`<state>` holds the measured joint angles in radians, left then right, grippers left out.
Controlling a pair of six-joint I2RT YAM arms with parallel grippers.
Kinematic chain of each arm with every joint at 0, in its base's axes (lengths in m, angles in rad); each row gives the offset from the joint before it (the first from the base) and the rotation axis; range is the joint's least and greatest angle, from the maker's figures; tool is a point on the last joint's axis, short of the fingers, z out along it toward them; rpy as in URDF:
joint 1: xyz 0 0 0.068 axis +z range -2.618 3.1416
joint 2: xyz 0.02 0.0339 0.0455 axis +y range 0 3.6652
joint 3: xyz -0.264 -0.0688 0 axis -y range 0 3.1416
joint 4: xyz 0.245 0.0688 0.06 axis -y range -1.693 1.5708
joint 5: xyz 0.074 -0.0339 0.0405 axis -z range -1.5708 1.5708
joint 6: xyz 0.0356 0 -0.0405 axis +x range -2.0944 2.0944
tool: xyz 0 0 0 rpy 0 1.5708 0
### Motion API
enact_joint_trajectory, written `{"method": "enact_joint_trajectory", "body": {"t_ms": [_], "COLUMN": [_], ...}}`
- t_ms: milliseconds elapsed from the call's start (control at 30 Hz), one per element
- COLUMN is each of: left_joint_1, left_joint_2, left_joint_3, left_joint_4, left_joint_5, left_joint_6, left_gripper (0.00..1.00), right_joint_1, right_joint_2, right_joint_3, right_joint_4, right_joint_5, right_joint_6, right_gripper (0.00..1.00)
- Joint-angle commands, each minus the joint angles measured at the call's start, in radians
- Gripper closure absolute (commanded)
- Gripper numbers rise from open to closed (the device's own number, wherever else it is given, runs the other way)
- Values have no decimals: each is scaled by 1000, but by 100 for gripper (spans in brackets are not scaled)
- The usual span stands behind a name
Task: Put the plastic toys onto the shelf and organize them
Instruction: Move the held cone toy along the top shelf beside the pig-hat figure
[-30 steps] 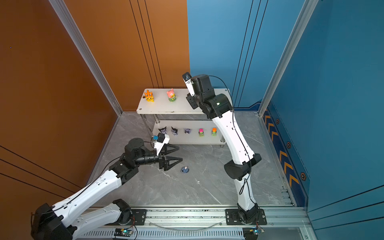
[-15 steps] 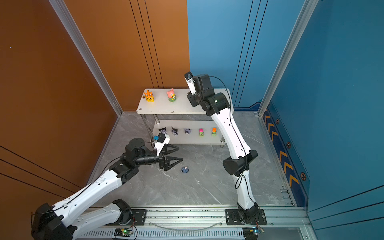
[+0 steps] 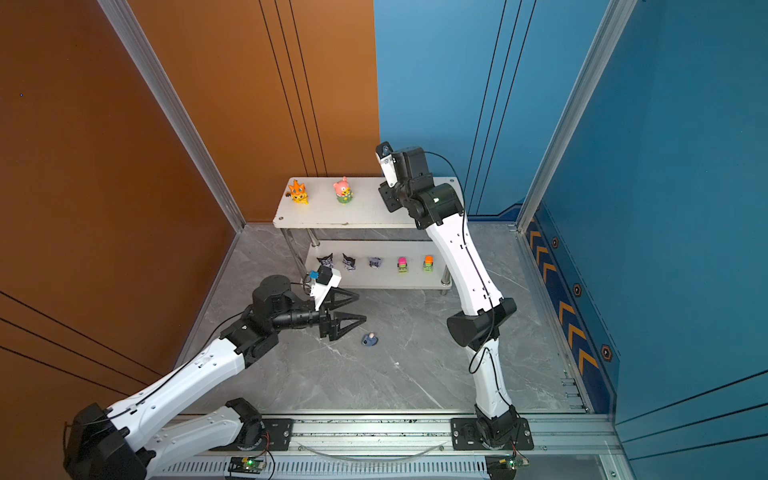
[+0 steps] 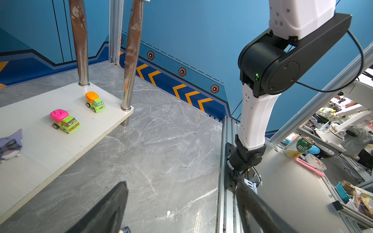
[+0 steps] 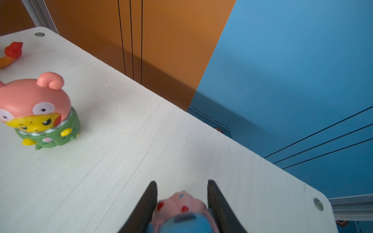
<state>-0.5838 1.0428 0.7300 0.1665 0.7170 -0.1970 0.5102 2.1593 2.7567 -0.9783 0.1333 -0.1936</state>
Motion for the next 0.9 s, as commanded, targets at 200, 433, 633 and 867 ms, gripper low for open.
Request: {"method": "enact_joint_trajectory", "body": {"t_ms": [200,433,633,867], "left_joint_1": [-8,-9,-6,-6], "left_joint_2": [14,14,19,20], "left_joint_3": [37,34,37,37], "left_joint_4": [-10,-12,-12,-13], "left_joint_5": [-8,-8,-9,-10], "left_joint_6": [30,31,33,34], "left_gripper": [15,15,15,15], "right_joint_1": [-10,-13,-21,-22], "right_joint_2": [20,31,28,39], "right_joint_3": [24,23,23,23], "right_joint_4": [-13,-18,-17,-24], "right_joint_5": [-26,-41,-71,-83], "right_joint_6": [27,35,43,45], "right_gripper": [74,70,62,58]}}
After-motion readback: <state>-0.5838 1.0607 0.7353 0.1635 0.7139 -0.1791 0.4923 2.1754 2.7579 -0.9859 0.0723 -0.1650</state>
